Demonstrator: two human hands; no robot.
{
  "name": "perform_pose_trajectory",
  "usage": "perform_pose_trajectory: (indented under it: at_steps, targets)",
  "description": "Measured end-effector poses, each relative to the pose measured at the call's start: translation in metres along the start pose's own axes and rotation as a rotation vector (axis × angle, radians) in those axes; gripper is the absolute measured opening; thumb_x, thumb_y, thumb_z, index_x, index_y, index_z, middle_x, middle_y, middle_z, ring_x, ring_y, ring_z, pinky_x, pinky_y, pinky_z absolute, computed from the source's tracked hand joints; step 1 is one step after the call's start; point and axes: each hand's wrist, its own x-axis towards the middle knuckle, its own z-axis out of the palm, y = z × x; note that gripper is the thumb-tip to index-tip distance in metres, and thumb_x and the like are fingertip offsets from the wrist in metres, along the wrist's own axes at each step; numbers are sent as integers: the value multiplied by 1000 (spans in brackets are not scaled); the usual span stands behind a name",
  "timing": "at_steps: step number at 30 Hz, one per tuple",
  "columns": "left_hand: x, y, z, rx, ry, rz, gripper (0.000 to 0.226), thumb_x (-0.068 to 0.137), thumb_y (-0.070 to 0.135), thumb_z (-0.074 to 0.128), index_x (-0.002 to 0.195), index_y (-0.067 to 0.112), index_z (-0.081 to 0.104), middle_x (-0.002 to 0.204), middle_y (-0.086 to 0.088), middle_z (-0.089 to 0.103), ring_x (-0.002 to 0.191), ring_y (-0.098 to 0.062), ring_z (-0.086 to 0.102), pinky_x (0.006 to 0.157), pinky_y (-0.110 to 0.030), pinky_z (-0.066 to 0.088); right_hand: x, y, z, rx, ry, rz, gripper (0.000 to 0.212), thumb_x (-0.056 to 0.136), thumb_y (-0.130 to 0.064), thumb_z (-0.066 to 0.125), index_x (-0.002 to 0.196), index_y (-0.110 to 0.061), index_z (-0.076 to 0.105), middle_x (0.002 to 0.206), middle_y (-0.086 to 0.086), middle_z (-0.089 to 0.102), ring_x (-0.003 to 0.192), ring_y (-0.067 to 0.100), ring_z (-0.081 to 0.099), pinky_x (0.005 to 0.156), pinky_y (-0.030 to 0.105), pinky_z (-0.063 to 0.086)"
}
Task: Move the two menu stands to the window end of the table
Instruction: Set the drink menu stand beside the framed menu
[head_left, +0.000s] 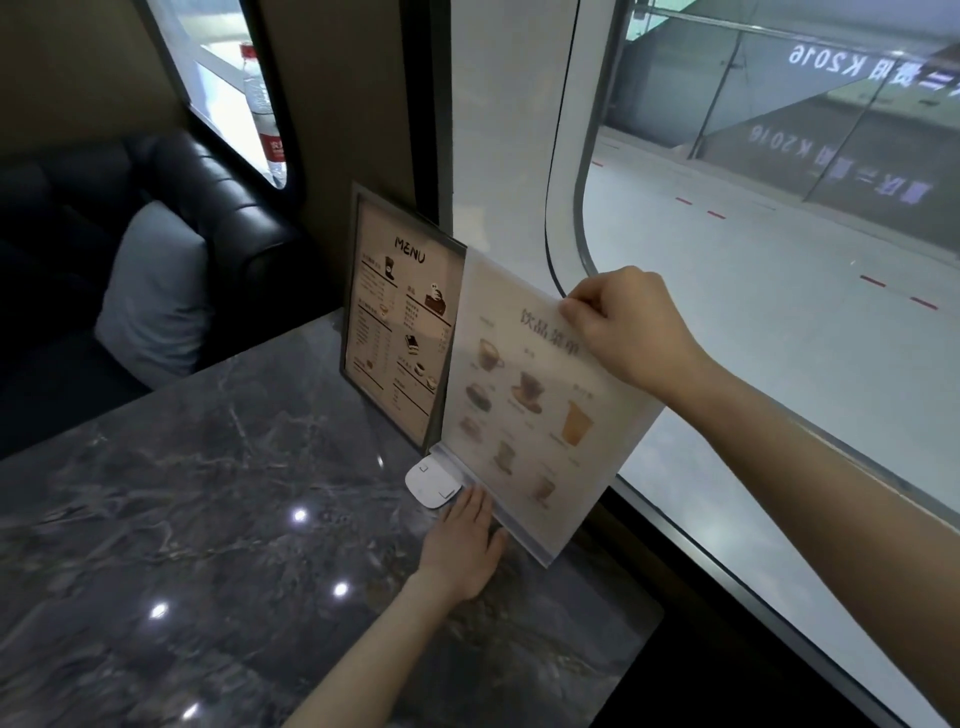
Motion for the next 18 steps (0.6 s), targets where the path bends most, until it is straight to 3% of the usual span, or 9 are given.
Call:
perform_pose_trajectory:
  at_steps: [7,18]
  targets:
    - [-5,-11,4,-4,4,-4,60,100,40,18,150,11,5,161,-4,0,148,-15,-5,118,-29,-5,5,5,10,10,-11,61,28,90,-13,47,85,8,66,82,26,69,79,36,61,71,35,46]
    - [-4,-18,4,-60,35,-10,54,100,39,19,151,19,9,161,1,1,148,-16,-1,119,-31,0,13,7,5,25,-55,135,27,85,-14,46,86,0,68,86,13,70,80,28,61,72,38,51]
